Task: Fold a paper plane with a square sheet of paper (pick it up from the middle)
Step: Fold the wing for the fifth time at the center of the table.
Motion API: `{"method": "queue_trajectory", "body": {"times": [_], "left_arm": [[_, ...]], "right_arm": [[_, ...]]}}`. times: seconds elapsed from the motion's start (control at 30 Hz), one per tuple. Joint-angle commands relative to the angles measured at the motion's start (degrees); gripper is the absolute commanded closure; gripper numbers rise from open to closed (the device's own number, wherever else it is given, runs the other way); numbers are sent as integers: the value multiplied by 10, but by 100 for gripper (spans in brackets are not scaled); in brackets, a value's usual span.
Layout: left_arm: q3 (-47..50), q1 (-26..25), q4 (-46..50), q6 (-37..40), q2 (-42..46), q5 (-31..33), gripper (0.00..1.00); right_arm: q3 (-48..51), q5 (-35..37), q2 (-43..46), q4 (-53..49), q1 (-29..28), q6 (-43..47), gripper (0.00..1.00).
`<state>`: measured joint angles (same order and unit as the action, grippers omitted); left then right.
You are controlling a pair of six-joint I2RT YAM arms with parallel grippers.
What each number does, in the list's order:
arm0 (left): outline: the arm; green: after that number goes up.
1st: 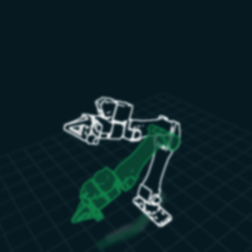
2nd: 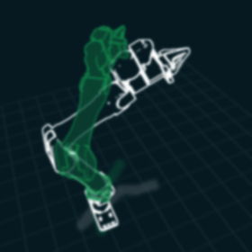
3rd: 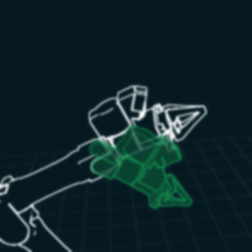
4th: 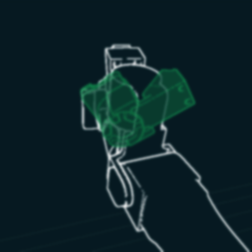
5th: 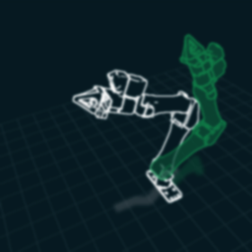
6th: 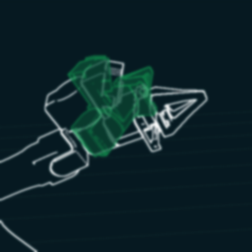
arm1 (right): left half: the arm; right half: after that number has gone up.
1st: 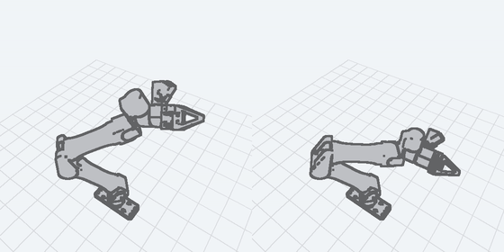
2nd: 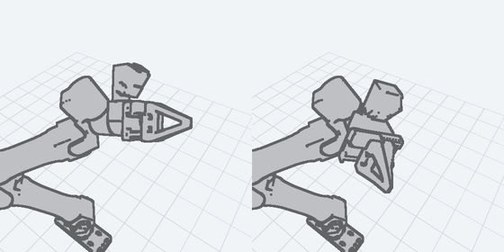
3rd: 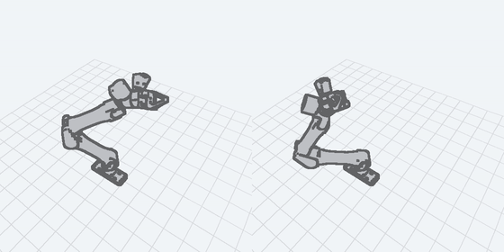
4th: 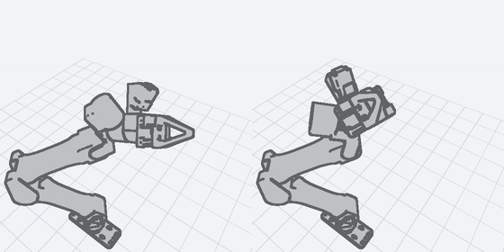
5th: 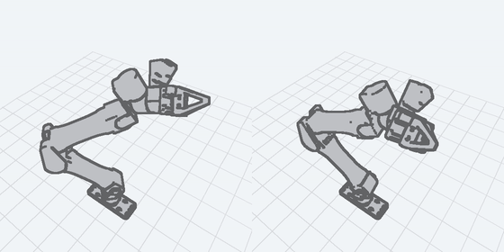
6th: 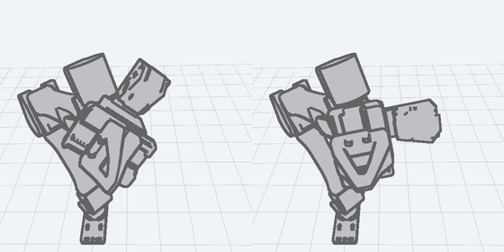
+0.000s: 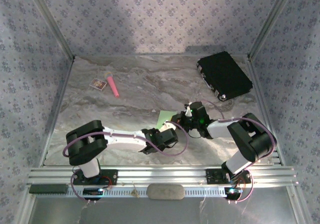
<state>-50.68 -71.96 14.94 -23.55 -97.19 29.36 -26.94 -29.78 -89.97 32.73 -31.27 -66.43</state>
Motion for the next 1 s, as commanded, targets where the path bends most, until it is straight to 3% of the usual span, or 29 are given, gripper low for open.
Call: {"method": "queue_trajectory", "body": {"times": [0.0, 0.4, 0.97], "left_arm": [[-17, -9, 19, 2, -12, 33, 70], [-20, -18, 26, 3, -16, 51, 67], [-17, -18, 18, 6, -12, 48, 99]], "right_arm": [[-14, -2, 13, -10, -3, 3, 100], [-14, 0, 12, -10, -3, 3, 100], [-11, 3, 16, -18, -2, 8, 98]]}}
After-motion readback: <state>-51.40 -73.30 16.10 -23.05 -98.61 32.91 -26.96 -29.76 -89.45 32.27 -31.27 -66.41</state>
